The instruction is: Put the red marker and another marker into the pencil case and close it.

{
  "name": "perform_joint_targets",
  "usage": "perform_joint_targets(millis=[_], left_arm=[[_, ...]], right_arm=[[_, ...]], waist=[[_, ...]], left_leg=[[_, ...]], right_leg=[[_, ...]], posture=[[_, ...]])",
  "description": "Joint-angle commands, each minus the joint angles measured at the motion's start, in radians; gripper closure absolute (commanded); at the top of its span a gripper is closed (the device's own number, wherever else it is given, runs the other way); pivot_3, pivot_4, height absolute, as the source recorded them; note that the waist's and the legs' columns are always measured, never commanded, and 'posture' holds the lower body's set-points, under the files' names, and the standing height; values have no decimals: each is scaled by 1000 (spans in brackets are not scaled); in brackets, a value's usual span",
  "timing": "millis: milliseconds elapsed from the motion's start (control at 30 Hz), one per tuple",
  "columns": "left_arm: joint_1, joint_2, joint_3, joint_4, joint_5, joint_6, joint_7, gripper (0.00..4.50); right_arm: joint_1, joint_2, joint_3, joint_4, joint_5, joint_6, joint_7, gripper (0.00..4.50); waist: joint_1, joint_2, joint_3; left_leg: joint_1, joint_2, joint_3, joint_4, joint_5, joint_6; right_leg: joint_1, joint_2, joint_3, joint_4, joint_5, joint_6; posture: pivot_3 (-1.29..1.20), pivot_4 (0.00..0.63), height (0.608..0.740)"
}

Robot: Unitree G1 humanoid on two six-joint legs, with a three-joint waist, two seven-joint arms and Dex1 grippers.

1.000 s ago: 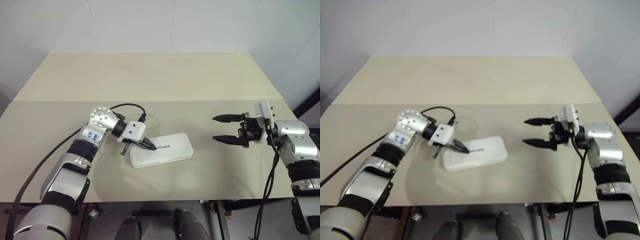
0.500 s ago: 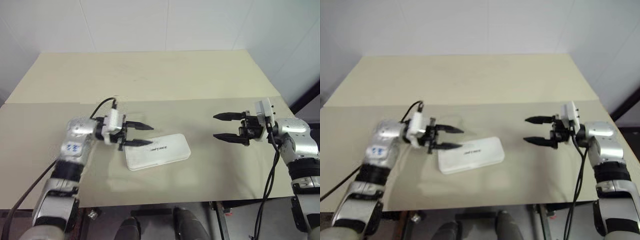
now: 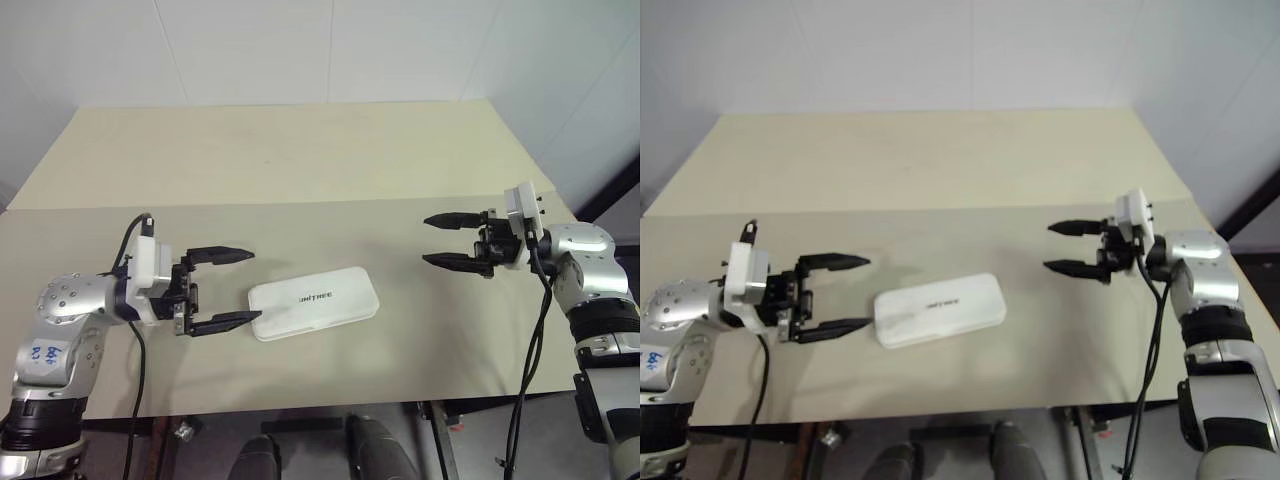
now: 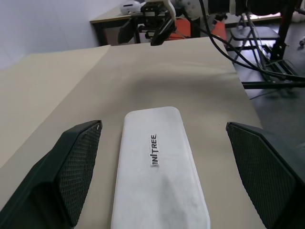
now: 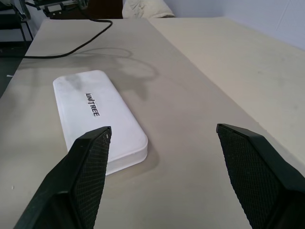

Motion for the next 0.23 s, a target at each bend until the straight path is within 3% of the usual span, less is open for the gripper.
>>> perform_joint_targets(millis=[33, 233], left_arm=[[18, 35, 51, -19, -17, 4, 1, 52], [24, 38, 44, -34, -4, 17, 45, 52]], right_arm=[[-23, -9, -12, -5, 9, -15, 70, 0], [4, 8, -24, -44, 21, 12, 70, 0]], waist=[[1, 0, 0], [2, 0, 0]], left_leg=[[0, 0, 0, 0, 0, 0], [0, 0, 0, 0, 0, 0]], right_leg=[[0, 0, 0, 0, 0, 0], [0, 0, 0, -1, -1, -2]], posture=[[0, 150, 740], [0, 150, 740]])
